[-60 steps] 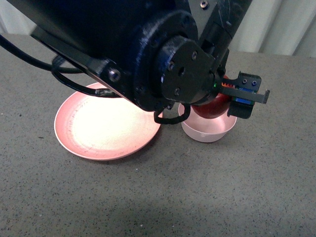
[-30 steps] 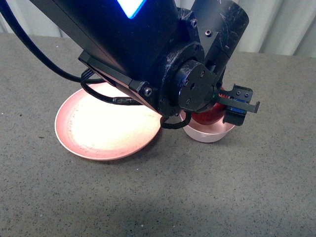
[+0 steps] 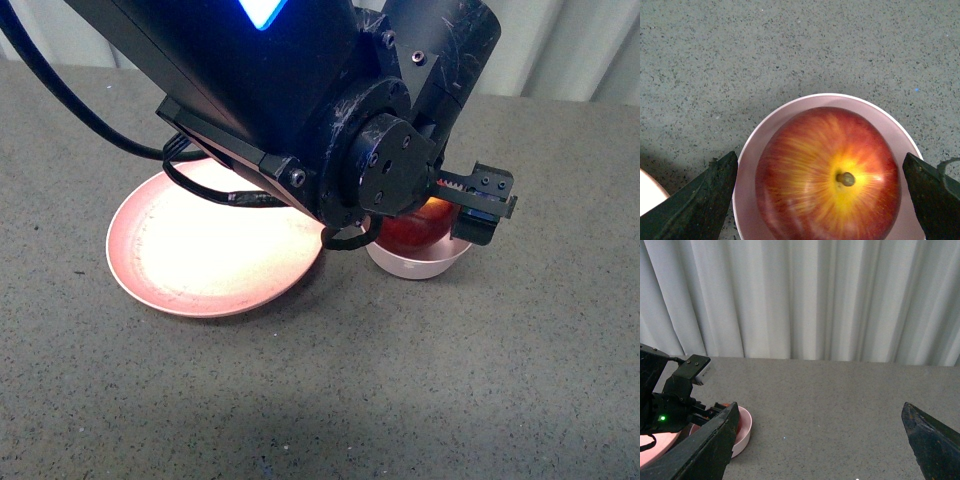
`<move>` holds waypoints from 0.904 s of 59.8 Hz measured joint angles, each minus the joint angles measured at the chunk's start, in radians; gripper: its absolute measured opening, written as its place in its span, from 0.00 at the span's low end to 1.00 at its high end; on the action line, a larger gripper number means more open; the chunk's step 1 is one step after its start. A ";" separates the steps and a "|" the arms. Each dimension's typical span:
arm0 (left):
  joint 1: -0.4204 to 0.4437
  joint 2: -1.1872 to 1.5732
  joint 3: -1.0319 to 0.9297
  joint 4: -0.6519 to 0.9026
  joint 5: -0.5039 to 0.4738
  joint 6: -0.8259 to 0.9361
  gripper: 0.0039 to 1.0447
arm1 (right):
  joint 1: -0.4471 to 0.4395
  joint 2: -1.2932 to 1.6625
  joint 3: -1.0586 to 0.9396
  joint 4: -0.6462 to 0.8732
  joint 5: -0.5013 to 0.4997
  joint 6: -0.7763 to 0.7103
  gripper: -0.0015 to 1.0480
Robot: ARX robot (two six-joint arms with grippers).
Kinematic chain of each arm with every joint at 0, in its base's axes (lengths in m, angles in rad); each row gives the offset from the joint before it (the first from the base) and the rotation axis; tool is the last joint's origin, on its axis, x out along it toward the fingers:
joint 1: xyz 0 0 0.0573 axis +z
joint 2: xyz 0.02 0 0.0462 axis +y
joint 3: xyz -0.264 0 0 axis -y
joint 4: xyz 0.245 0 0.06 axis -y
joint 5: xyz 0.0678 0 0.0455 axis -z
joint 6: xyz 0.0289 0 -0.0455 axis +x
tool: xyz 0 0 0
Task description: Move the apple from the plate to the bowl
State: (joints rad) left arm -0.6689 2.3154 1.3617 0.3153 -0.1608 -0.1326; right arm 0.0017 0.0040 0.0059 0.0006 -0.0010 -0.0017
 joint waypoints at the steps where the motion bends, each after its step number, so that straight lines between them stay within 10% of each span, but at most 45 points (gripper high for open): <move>1: 0.000 -0.002 -0.001 0.001 0.000 0.000 0.94 | 0.000 0.000 0.000 0.000 0.000 0.000 0.91; 54: 0.110 -0.774 -0.855 0.376 -0.222 -0.123 0.94 | 0.000 0.000 0.000 0.000 0.000 0.000 0.91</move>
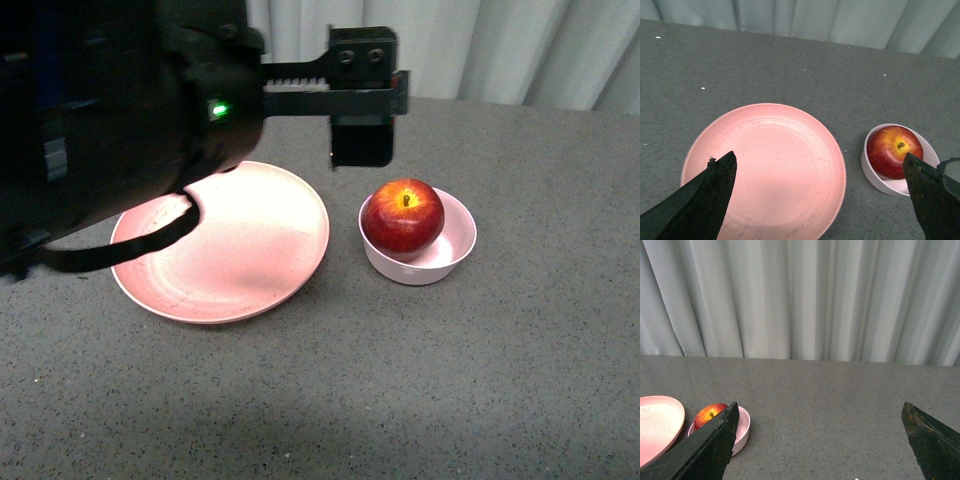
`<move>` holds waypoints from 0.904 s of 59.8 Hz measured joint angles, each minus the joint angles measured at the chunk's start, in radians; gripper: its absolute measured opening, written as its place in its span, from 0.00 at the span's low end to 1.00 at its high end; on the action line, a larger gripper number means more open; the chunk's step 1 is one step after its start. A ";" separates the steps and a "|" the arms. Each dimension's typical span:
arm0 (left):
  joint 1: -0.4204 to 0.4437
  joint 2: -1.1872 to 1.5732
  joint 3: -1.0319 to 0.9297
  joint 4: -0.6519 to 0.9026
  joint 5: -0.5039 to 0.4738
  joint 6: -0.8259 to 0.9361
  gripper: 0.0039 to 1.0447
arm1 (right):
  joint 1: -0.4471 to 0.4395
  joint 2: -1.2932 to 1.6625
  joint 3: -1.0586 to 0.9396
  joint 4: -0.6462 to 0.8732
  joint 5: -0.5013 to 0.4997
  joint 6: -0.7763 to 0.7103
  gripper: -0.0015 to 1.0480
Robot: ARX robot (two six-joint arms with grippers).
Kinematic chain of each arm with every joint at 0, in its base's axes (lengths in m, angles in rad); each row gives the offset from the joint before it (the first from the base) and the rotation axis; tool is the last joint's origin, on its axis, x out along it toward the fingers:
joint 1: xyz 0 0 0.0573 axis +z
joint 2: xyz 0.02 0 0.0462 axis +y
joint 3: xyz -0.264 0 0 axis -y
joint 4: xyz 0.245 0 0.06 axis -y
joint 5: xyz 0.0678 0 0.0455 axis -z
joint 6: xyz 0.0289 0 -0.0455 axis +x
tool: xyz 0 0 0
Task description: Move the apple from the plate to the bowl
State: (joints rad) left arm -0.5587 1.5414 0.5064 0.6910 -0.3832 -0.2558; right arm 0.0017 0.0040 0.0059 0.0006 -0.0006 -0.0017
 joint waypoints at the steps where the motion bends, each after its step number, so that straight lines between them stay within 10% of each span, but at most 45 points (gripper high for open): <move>1: 0.002 -0.006 -0.008 0.003 -0.002 0.001 0.94 | 0.000 0.000 0.000 0.000 0.000 0.000 0.91; 15: 0.078 -0.060 -0.206 0.447 -0.080 0.189 0.66 | 0.000 0.000 0.000 0.000 0.000 0.000 0.91; 34: 0.291 -0.431 -0.416 0.309 0.122 0.236 0.03 | 0.000 0.000 0.000 0.000 0.000 0.000 0.91; 54: 0.409 -0.730 -0.482 0.082 0.237 0.248 0.03 | 0.000 0.000 0.000 0.000 -0.001 0.000 0.91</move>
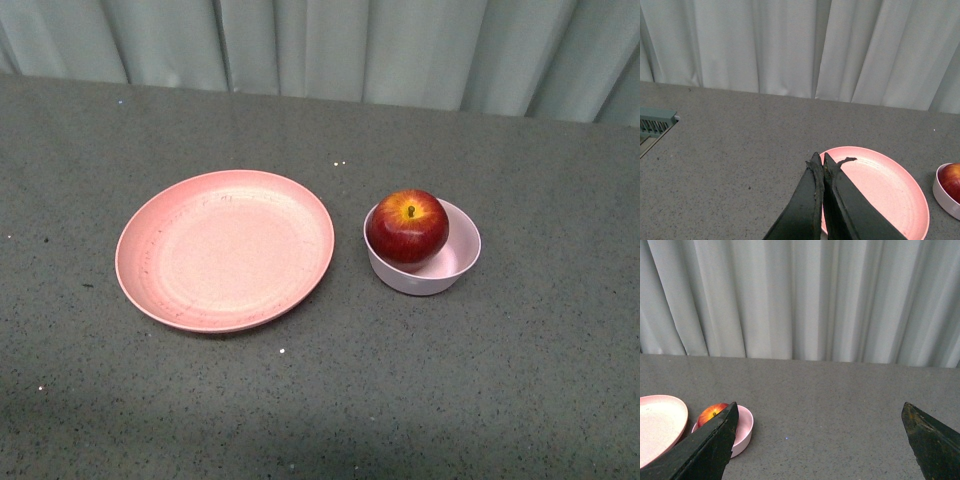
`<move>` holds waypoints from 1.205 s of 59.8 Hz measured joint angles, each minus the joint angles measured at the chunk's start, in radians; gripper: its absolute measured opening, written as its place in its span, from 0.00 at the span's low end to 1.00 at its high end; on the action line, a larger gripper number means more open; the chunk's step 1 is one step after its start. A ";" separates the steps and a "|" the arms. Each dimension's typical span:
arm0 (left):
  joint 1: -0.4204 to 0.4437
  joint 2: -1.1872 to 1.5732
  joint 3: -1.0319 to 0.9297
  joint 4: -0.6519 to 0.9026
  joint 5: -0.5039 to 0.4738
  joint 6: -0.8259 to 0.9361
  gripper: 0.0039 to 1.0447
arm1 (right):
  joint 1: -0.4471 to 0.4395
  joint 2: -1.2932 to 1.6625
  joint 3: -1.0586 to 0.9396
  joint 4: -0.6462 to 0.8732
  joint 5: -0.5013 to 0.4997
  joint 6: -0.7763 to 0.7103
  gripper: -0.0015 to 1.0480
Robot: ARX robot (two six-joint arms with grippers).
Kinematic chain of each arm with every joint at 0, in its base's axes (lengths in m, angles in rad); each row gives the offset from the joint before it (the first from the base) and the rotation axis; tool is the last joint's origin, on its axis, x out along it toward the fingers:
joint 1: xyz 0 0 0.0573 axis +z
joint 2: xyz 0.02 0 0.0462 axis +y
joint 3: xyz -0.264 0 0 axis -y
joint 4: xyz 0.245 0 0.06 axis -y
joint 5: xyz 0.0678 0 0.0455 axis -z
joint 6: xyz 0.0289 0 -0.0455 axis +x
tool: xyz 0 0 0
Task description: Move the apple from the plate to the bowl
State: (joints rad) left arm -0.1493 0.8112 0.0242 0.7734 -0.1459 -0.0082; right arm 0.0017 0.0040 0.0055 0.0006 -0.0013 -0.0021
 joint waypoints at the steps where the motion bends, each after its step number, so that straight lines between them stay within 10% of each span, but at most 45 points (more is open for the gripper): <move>1: 0.008 -0.025 -0.003 -0.021 0.009 0.000 0.03 | 0.000 0.000 0.000 0.000 0.000 0.000 0.91; 19: 0.143 -0.260 -0.004 -0.230 0.134 0.001 0.03 | 0.000 0.000 0.000 0.000 0.000 0.000 0.91; 72: 0.147 -0.800 -0.004 -0.767 0.146 0.003 0.03 | 0.000 0.000 0.000 0.000 0.000 0.000 0.91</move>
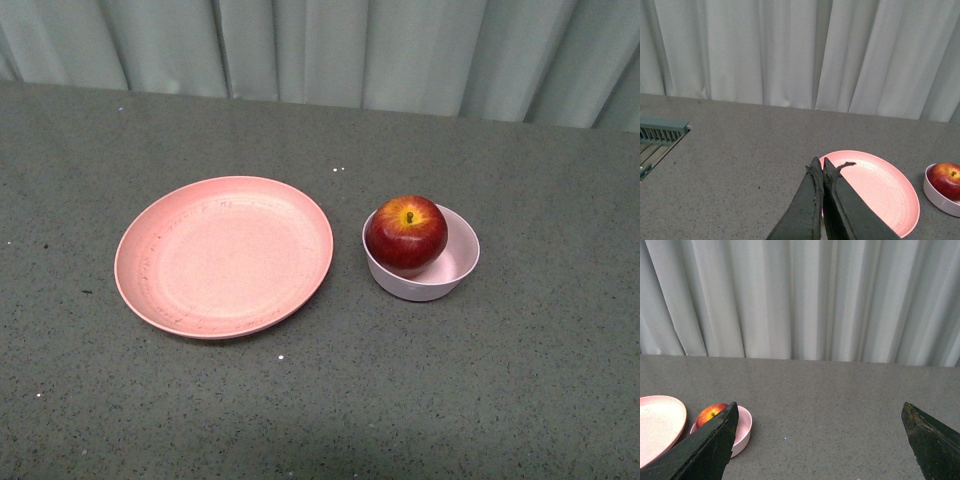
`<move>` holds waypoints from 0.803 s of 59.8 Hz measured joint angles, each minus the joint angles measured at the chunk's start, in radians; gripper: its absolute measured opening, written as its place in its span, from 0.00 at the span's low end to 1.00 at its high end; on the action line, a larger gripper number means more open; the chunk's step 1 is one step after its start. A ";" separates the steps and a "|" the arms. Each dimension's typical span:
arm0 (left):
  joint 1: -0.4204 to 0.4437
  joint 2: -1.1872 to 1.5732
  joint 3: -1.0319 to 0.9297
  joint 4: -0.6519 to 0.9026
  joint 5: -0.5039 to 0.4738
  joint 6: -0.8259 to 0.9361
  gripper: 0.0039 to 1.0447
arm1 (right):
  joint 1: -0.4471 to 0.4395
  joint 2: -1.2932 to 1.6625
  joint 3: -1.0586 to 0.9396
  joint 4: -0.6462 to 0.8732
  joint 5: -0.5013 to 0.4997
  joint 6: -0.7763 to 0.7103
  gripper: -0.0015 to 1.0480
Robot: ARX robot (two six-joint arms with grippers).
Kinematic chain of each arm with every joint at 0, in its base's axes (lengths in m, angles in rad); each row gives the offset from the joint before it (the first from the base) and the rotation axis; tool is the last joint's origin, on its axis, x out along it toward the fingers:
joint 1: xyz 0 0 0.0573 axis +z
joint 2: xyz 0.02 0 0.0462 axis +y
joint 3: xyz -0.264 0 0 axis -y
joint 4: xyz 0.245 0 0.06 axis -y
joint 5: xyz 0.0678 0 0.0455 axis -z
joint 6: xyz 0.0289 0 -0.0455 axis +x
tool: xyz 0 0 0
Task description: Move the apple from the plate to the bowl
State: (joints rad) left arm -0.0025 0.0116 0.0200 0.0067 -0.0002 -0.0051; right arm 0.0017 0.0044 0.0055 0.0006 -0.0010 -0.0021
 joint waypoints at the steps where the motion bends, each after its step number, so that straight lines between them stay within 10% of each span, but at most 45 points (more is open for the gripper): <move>1: 0.000 -0.003 0.000 -0.001 0.000 0.000 0.03 | 0.000 0.000 0.000 0.000 0.000 0.000 0.91; 12: 0.000 -0.006 0.000 -0.005 0.000 0.000 0.04 | 0.000 0.000 0.000 0.000 0.000 0.000 0.91; 48: 0.000 -0.006 0.000 -0.006 0.000 0.002 0.94 | 0.000 0.000 0.000 0.000 0.000 0.000 0.91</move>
State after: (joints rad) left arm -0.0025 0.0051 0.0200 0.0006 -0.0006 -0.0036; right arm 0.0017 0.0040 0.0055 0.0006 -0.0010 -0.0021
